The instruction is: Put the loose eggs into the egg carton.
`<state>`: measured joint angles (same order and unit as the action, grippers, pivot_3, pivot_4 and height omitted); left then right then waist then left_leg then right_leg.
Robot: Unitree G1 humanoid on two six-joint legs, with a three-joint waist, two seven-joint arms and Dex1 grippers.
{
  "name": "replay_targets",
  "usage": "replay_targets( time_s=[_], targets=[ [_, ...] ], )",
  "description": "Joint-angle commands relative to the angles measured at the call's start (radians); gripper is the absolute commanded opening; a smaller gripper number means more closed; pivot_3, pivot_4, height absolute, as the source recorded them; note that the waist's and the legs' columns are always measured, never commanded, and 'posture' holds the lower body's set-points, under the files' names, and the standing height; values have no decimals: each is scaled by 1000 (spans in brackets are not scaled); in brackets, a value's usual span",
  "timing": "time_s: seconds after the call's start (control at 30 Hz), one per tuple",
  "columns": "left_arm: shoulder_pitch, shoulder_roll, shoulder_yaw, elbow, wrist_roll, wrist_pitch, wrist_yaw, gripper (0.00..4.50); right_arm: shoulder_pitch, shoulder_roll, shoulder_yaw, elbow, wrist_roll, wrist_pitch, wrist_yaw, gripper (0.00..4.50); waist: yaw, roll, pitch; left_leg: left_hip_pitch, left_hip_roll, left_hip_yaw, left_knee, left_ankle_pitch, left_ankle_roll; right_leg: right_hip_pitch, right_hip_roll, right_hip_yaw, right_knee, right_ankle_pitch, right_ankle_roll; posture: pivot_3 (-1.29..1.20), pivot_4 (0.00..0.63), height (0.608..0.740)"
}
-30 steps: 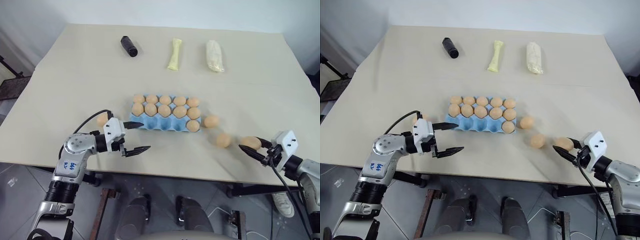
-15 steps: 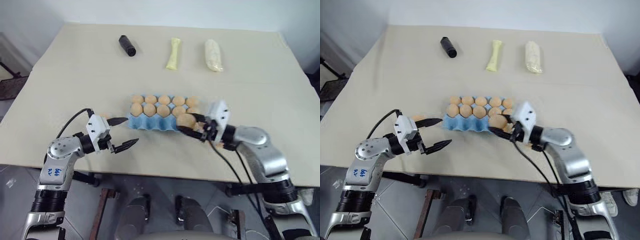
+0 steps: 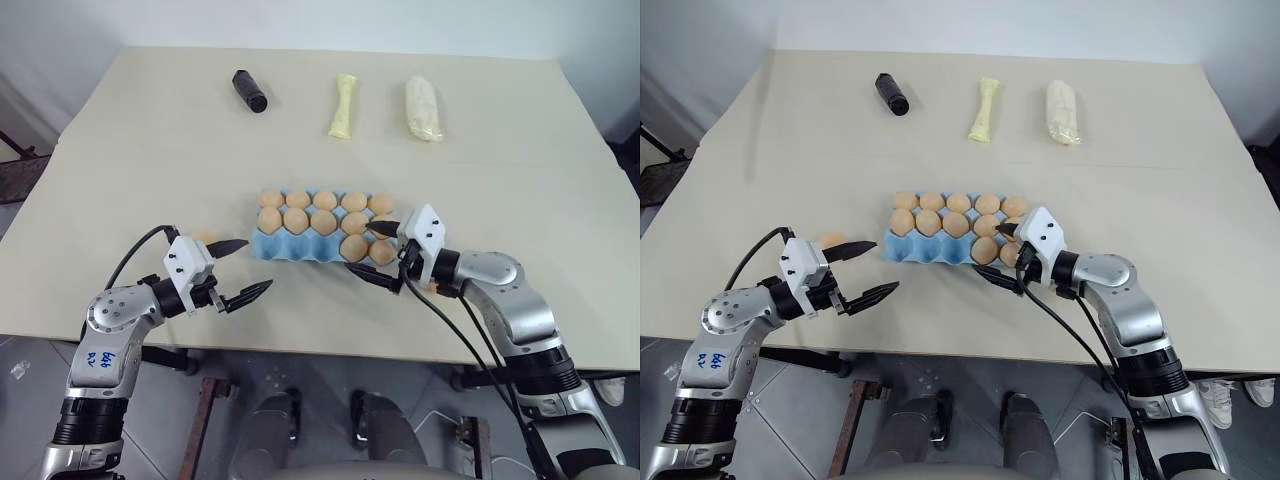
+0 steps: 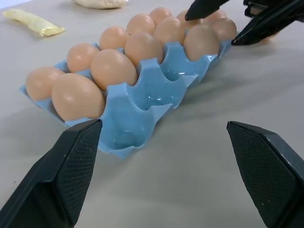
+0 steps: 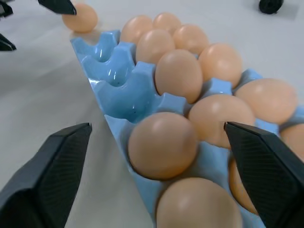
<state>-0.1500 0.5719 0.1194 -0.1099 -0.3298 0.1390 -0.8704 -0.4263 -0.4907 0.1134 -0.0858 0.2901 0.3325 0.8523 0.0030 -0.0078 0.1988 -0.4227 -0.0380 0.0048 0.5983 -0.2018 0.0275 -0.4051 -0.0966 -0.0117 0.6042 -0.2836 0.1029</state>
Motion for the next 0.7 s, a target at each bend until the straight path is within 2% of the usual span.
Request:
replay_targets(
  time_s=[0.03,0.13,0.33,0.53,0.6,0.7],
  targets=[
    [-14,3,6,-31,-26,-4,-7,4500,39,-34,-90,-122,78,27,8,4480,-3,0,0,0,0,0,0,0,0,0,0,0,0,0,0,0,150,740],
    [-35,-4,-14,-19,-24,-6,-19,4500,146,-78,-200,-186,138,16,23,4480,6,-1,0,0,0,0,0,0,0,-1,-1,-1,1,0,0,0,150,740],
    [-94,-26,-89,36,-5,-19,-60,4500,517,-140,-494,-241,169,-84,33,4480,28,-2,-2,-1,0,2,0,-3,1,0,-1,-1,-2,0,1,0,150,740],
    [-139,-32,-132,99,-6,-33,-121,4500,649,-118,-560,-252,172,-122,8,4480,-4,-3,-2,4,6,11,1,-3,1,1,2,1,-2,3,-2,0,150,740],
    [-158,-38,-147,124,1,-46,-138,4500,681,-113,-555,-246,174,-132,16,4480,-3,-3,-2,8,8,11,2,-3,1,7,2,-1,-2,3,-3,0,150,740],
    [-182,-43,-153,152,8,-66,-152,4500,683,-122,-527,-239,173,-128,26,4480,-5,-3,-2,13,13,16,2,-4,0,14,3,-2,-7,-4,-20,0,150,740]
  ],
)
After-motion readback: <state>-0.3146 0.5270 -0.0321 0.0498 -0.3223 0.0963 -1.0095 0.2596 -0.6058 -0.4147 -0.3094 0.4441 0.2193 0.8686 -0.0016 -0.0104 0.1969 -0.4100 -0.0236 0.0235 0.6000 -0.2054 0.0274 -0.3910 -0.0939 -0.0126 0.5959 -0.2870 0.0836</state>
